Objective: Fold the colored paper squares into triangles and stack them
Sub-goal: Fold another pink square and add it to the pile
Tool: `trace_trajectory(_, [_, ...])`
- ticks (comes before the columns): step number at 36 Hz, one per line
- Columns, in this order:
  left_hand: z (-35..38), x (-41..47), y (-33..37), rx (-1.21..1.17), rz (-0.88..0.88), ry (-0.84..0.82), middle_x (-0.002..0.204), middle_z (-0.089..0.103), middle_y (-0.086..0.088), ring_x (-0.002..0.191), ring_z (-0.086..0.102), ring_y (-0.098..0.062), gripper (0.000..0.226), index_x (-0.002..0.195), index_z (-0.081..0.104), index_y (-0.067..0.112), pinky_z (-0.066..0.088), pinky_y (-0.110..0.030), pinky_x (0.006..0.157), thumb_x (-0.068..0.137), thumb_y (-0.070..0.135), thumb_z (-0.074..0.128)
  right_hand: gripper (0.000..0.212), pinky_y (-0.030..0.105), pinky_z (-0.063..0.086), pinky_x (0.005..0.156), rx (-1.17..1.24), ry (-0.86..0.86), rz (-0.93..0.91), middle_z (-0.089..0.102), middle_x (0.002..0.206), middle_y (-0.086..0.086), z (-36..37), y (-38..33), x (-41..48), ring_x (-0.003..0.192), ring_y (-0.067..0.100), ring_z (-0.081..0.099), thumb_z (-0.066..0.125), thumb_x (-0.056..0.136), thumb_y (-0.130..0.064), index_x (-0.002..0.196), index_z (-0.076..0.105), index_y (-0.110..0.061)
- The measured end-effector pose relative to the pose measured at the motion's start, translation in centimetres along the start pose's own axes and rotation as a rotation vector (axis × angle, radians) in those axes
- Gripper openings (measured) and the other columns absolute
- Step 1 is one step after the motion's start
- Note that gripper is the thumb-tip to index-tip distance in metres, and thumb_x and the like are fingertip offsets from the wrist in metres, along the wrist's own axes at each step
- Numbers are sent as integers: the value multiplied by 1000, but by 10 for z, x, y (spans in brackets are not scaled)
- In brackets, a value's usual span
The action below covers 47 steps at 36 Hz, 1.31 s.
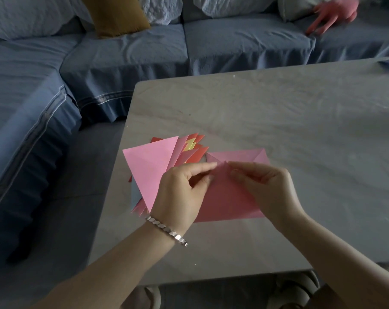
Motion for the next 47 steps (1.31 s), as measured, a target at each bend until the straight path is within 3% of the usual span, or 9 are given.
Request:
trace_trajectory(6, [-4,1,5,-22,11,63,72,64,22,69,63,2,22,92,73,21,48,-8,71,75,6,72,26,5,43,63,62,-9,-9,68,65,-21,1,-6,1,63,-11,60,71,74,-2,75,69,-28])
trace_trajectory(24, [-5,0,10,33,156,71,81,61,25,82,60,9,22,93,74,13,42,-1,73,74,2,71,28,2,43,65,9,-47,-41,67,66,-26,3,-11,-1,69,-12,62,68,76,0,74,70,-28])
trace_trajectory(30, [-1,2,-8,-59,-108,-79,67,67,14,61,60,4,22,93,72,22,49,-12,70,74,10,74,33,2,42,67,-167,-213,-86,64,62,-29,13,-18,4,69,-14,61,66,78,4,79,71,-28])
trace_trajectory(33, [0,1,-21,-97,-181,-163,58,67,13,55,60,1,27,71,70,32,55,-24,64,73,6,73,31,3,43,72,-369,-370,-135,64,66,-30,27,-18,8,74,-15,60,66,79,1,80,72,-30])
trace_trajectory(35, [-2,1,-32,-107,-247,-150,54,67,8,50,60,-5,28,63,69,30,55,-26,54,74,5,72,19,4,41,73,-491,-353,-179,65,74,-23,32,-19,12,78,-11,58,66,81,-4,85,75,-21])
trace_trajectory(38, [-8,2,-61,-213,-442,-45,55,65,0,46,60,-8,17,65,70,14,51,-18,45,76,2,70,15,22,45,86,-658,-196,-387,70,93,-5,37,-16,13,89,7,61,61,82,-11,90,73,-14])
trace_trajectory(41, [-14,-1,-100,-245,-618,103,60,63,-7,52,60,-20,13,68,68,7,54,-22,47,78,-1,67,21,37,45,92,-738,-242,-427,69,106,2,50,9,3,100,19,62,56,82,-18,97,71,-15])
trace_trajectory(43, [-17,-3,-123,-208,-669,176,63,65,-9,59,62,-27,8,70,70,7,56,-32,58,76,2,69,32,43,38,102,-817,-415,-429,64,119,2,67,30,-11,112,20,58,45,88,-29,109,67,-17])
trace_trajectory(47, [-24,-6,-144,-52,-650,237,60,66,-4,60,59,-23,5,78,74,5,50,-30,68,74,8,72,44,28,-8,109,-941,-686,-432,32,149,-5,95,61,-30,140,11,20,32,97,-36,137,43,-21])
Point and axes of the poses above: each hand's wrist, its own x-axis towards the middle knuckle, its own z-axis out of the palm, y = z × x, the point moved 6 cm from there along x, towards the middle knuckle
